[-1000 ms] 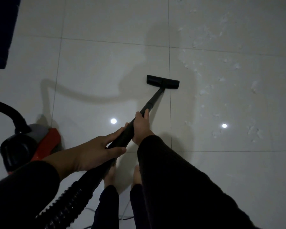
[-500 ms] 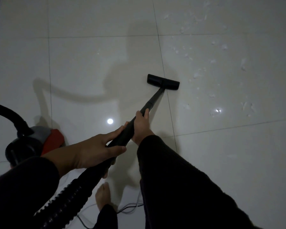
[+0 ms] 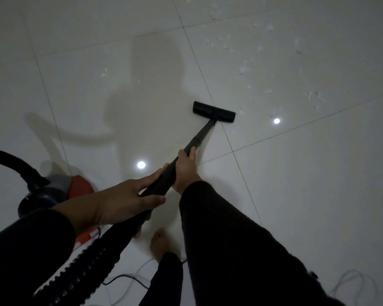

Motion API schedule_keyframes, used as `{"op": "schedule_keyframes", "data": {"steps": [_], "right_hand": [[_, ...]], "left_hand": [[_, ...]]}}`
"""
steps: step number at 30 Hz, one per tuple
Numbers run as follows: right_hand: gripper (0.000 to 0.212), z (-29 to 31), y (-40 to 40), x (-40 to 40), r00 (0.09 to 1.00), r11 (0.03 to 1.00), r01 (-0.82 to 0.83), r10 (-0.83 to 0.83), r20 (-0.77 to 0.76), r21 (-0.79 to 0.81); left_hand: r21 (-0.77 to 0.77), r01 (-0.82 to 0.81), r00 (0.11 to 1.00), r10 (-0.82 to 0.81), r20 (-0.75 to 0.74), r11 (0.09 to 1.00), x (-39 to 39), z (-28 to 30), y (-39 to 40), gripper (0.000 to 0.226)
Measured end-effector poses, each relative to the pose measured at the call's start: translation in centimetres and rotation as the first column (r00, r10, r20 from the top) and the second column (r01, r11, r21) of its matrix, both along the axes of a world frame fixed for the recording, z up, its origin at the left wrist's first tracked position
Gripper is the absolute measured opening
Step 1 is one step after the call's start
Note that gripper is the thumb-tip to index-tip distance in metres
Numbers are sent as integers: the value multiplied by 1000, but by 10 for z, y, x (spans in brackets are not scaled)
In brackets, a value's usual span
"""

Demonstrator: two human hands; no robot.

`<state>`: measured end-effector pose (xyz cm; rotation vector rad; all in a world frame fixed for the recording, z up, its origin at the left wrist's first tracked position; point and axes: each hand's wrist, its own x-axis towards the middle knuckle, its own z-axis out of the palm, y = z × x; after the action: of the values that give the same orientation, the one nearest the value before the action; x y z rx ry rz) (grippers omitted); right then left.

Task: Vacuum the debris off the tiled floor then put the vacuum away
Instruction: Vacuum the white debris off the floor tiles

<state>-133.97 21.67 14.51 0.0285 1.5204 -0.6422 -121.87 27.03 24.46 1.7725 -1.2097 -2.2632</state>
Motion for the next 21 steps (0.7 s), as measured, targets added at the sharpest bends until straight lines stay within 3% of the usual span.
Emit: {"op": "schedule_keyframes", "data": {"steps": [15, 21], "right_hand": [[58, 31, 54, -10, 993, 993, 117, -117, 13, -11], [56, 32, 81, -30, 988, 987, 157, -157, 2, 15]], "left_hand": [[-33, 102, 995, -102, 4, 994, -3, 29, 40, 68], [-78, 215, 976, -212, 41, 974, -20, 30, 60, 69]]}}
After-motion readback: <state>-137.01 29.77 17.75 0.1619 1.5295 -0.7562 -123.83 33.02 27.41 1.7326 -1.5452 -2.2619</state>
